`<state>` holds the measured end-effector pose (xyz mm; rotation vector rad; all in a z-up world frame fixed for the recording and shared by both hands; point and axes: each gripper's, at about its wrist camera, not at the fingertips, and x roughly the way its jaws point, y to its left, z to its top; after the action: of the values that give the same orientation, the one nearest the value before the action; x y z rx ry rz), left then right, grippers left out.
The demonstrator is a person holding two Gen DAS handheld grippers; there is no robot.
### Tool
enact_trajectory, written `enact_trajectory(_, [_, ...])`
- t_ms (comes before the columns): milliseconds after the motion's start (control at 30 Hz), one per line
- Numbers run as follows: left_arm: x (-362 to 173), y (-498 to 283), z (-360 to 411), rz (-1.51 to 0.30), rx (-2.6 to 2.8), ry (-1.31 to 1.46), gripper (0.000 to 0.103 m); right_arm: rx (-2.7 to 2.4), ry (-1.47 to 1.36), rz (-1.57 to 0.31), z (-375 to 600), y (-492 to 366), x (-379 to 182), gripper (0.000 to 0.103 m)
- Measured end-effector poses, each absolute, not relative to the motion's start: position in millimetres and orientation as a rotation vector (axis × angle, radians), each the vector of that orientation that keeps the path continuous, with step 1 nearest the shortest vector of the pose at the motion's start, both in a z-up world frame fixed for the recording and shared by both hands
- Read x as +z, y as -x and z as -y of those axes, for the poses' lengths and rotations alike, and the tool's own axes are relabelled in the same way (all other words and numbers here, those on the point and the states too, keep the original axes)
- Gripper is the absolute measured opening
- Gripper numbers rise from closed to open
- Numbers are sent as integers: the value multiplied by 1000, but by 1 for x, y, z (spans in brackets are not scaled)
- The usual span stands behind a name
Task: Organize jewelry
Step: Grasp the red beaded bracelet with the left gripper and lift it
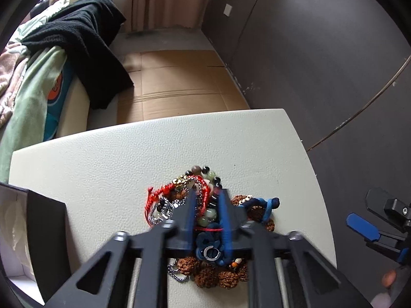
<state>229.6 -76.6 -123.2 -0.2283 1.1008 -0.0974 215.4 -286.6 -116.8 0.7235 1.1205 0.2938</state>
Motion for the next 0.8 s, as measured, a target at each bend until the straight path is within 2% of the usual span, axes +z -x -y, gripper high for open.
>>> enact_trajectory(33, [-122, -228, 75, -1095, -91, 230, 6, 294, -717, -1122, 285, -216, -117, 86])
enact_trajectory(133, [-117, -223, 67, -1084, -95, 266, 5, 299, -703, -1129, 279, -217, -118, 86])
enact_trajectory(567, [-73, -193, 29, -970, -133, 448, 3, 361, -663, -1138, 248, -218, -121, 86])
enact_trajectory(700, [-56, -189, 22, -929, -144, 470, 3, 387, -630, -1147, 232, -223, -125, 71])
enact_trajectory(800, [-47, -185, 15, -907, -149, 490, 3, 392, -600, -1152, 221, -227, -131, 68])
